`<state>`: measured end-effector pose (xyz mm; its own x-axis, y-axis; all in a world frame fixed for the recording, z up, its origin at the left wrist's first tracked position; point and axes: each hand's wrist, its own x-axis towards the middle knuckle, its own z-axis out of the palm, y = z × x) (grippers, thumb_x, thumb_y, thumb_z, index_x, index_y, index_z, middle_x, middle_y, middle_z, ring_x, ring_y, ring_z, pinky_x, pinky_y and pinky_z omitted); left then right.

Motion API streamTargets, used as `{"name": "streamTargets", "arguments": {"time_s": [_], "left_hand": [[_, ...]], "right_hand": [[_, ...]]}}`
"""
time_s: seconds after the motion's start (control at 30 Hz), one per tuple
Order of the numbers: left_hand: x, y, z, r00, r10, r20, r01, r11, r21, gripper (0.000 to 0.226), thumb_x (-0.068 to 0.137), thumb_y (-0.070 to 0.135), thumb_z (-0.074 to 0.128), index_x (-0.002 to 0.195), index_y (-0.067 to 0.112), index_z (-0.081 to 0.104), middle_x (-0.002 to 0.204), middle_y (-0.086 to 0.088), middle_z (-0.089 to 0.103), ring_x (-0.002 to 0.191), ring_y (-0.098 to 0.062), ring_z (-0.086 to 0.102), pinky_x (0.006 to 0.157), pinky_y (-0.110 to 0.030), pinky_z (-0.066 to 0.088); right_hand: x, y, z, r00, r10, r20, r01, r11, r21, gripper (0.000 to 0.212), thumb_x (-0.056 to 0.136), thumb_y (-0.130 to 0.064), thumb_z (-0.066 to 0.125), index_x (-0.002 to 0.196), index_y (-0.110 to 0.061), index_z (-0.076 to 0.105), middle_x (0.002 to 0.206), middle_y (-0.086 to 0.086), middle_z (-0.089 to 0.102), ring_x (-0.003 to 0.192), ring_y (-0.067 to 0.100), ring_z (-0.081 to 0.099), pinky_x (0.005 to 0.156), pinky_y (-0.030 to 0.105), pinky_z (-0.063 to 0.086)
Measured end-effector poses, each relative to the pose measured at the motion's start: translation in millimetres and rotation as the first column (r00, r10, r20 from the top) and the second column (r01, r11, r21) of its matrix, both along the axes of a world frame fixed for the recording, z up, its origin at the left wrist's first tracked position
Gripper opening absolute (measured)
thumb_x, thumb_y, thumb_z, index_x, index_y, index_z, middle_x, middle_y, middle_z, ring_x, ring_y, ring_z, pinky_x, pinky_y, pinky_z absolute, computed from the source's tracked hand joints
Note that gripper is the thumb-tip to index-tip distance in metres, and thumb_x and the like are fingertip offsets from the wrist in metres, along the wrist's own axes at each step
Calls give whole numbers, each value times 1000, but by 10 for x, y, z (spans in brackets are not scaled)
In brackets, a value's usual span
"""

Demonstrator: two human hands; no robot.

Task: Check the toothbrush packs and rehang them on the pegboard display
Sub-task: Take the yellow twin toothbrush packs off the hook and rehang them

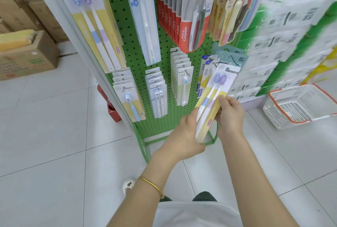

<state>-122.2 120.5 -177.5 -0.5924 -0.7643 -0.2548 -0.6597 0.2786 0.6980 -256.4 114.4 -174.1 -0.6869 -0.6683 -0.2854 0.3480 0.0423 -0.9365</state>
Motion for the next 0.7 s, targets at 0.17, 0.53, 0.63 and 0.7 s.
{"name": "streamTargets", "arguments": {"time_s": [0.17,0.53,0.63,0.7], "left_hand": [[109,-78,106,940,139,-313,15,896,443,84,75,12,58,145,39,20,131,7,44,115,-16,56,92,-35,52],[264,-110,114,901,215,-376,83,767,637,40,92,-8,43,121,17,50,116,-13,65,100,-33,67,91,-47,53],[251,-111,54,920,236,-314,-14,818,574,26,94,9,55,120,15,57,108,-12,70,97,-30,69,91,-48,53],[219,-132,26,914,280,-293,-103,860,500,24,93,26,60,115,19,63,105,-4,73,97,-23,69,92,-43,53]], "right_hand": [[19,29,22,984,159,86,-155,987,-52,20,98,-30,46,86,-18,56,87,3,62,72,15,61,61,27,50],[46,51,4,970,244,-15,-245,969,-28,21,94,-9,56,113,-1,58,90,10,65,72,16,63,60,27,52],[71,57,25,959,281,-45,-283,959,-33,7,92,-9,58,99,-8,61,90,10,65,73,19,63,67,35,52],[88,67,43,944,322,-72,-325,945,-43,7,91,-8,59,91,-14,59,89,9,67,75,21,64,69,38,52]]}}
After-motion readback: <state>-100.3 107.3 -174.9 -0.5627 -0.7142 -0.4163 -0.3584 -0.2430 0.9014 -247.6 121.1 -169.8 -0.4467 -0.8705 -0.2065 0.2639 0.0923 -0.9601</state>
